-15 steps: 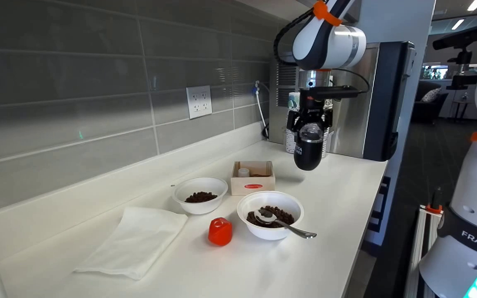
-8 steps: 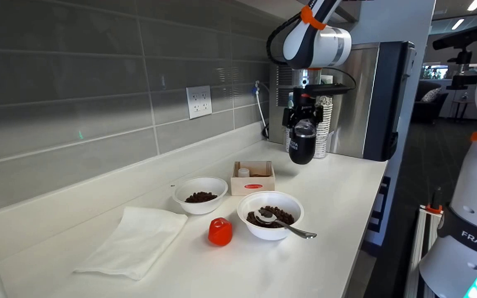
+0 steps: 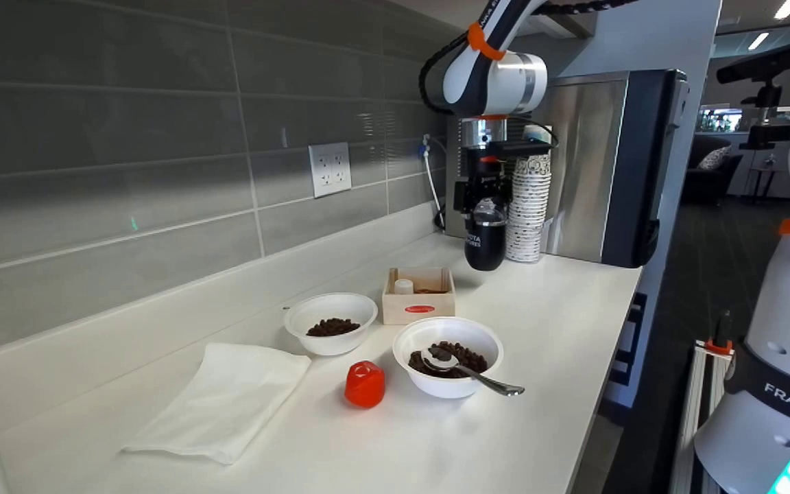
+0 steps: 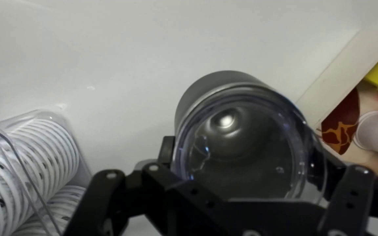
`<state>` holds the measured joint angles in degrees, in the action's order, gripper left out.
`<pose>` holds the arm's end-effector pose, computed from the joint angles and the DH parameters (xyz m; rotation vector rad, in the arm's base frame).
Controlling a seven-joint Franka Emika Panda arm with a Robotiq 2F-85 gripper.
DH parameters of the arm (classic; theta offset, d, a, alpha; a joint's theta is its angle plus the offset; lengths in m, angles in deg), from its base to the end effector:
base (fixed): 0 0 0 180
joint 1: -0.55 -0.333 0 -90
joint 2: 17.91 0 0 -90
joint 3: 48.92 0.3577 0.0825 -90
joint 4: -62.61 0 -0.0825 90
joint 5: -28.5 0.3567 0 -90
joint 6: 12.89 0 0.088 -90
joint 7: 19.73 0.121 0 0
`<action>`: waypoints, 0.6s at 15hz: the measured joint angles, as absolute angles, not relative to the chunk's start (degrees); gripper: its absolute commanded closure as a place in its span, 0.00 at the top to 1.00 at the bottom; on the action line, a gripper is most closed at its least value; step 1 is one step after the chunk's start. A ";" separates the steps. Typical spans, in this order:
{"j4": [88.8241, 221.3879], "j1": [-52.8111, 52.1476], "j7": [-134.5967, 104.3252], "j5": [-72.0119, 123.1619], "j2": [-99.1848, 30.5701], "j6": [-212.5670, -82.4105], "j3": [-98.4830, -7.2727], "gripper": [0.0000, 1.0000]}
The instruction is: Put the lid on the black cup, then move the cup backwards
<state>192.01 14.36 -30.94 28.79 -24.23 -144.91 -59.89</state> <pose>0.4630 -0.2124 0.3563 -3.1146 0.3753 0.1017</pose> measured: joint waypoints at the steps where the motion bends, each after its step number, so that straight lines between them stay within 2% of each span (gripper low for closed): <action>1: 190.98 14.28 -32.01 28.81 -25.31 -144.28 -59.51 0.68; 9: 183.83 12.96 -34.45 27.63 -32.70 -142.98 -57.51 0.68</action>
<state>183.83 12.96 -34.45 27.63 -32.70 -142.98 -57.51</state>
